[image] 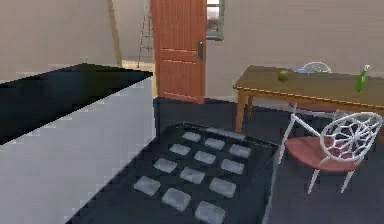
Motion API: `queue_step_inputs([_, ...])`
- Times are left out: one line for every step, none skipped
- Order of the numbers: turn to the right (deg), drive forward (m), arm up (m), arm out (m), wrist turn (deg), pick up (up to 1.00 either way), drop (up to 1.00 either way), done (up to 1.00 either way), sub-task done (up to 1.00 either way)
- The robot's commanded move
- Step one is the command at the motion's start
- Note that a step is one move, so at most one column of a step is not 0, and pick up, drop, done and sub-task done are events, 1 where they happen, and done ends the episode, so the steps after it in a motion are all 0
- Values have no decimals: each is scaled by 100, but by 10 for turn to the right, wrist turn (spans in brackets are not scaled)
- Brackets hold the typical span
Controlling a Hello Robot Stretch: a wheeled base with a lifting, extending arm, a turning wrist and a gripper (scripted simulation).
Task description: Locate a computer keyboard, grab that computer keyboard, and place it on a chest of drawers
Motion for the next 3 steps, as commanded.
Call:
queue_step_inputs([0,100,0,0,0,0,0,0,0])
queue_step_inputs([0,80,0,0,0,0,0,0,0])
queue_step_inputs([-60,0,0,0,0,0,0,0,0])
